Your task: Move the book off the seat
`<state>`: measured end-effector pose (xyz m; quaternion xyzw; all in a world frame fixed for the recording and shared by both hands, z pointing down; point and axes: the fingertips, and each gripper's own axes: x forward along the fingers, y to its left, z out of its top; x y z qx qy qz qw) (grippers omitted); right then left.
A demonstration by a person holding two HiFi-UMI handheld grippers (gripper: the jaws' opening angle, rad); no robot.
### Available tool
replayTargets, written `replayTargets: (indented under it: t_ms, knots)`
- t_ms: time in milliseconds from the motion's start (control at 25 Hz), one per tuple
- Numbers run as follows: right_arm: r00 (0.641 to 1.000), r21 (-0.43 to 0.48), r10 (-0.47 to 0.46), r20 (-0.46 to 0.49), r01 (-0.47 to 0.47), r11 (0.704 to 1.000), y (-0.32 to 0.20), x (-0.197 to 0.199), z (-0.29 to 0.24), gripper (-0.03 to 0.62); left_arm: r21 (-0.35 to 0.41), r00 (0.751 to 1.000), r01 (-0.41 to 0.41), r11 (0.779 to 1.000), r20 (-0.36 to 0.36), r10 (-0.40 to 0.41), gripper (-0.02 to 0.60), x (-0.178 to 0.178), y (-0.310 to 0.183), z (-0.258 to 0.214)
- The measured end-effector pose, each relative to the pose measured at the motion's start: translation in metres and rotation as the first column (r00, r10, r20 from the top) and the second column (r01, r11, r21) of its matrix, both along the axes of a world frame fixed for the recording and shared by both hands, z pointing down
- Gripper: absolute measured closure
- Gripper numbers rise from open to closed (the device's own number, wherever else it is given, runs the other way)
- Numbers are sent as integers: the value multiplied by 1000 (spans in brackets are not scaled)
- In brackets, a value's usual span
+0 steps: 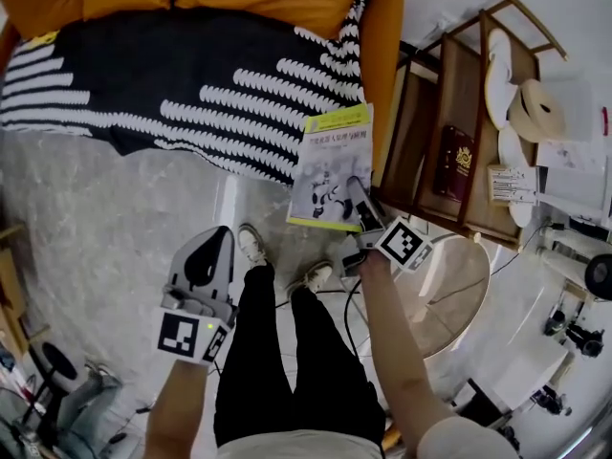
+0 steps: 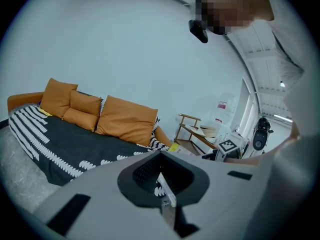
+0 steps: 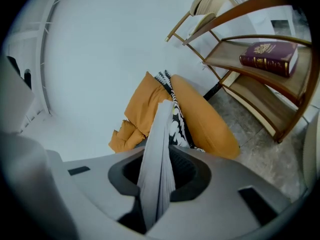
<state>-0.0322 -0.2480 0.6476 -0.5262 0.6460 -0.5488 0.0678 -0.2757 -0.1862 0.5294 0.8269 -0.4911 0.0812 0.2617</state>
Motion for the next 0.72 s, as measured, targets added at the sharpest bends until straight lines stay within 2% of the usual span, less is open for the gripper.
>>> replayTargets:
  t_ms: [240,480,720]
  knots:
    - [999,-19,51,4,-51,999,1,18,6,496,4,1000,-4,1000,-5,4,565,2,-2,-1]
    - [998,-23,62,-23,-63,998,5,31,8,494,-9,1000,-8,1000,-2,8,565,-1,2,4]
    - [999,-52,6,-42,-8,999,20,34,19,508,-23,1000,-12,1000,-9,12,565,2,4,11]
